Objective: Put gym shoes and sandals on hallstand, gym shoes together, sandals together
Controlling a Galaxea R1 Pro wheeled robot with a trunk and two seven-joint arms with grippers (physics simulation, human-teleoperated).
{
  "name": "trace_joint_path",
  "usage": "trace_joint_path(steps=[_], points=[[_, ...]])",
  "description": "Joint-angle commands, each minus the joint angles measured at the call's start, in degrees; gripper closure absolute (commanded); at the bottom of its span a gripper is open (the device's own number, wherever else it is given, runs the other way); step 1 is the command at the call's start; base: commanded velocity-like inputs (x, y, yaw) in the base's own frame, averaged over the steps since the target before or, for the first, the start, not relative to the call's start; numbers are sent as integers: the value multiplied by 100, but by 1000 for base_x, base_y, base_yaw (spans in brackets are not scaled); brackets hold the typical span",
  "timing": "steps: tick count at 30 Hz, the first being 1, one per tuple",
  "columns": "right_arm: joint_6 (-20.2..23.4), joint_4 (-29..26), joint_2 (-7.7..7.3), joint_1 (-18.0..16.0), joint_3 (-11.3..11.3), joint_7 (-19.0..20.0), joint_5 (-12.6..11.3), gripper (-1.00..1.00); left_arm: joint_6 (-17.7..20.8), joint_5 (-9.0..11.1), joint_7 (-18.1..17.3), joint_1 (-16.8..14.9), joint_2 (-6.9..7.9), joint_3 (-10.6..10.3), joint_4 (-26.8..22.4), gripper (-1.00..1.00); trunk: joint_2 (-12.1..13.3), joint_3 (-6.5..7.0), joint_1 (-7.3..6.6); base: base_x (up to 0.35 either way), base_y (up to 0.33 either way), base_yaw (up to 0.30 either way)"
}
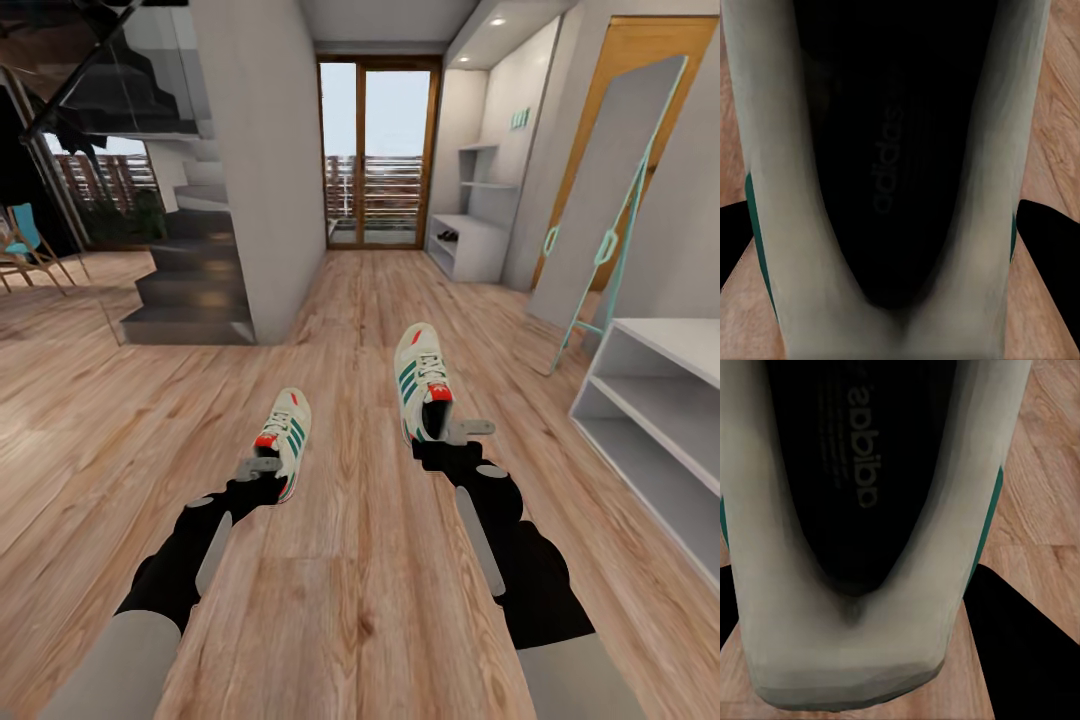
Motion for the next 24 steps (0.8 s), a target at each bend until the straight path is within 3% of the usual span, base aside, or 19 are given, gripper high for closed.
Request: trace_joint_path(steps=[1,24], points=[[21,-6,-1,-4,7,-53,-53,100,43,26,-30,-3,-7,26,-8,100,-2,-3,2,307,0,-63],[21,-6,-5,-4,7,-53,-70,100,43,26,-30,-3,-7,34,-8,100,-2,20,2,296,0,-31]])
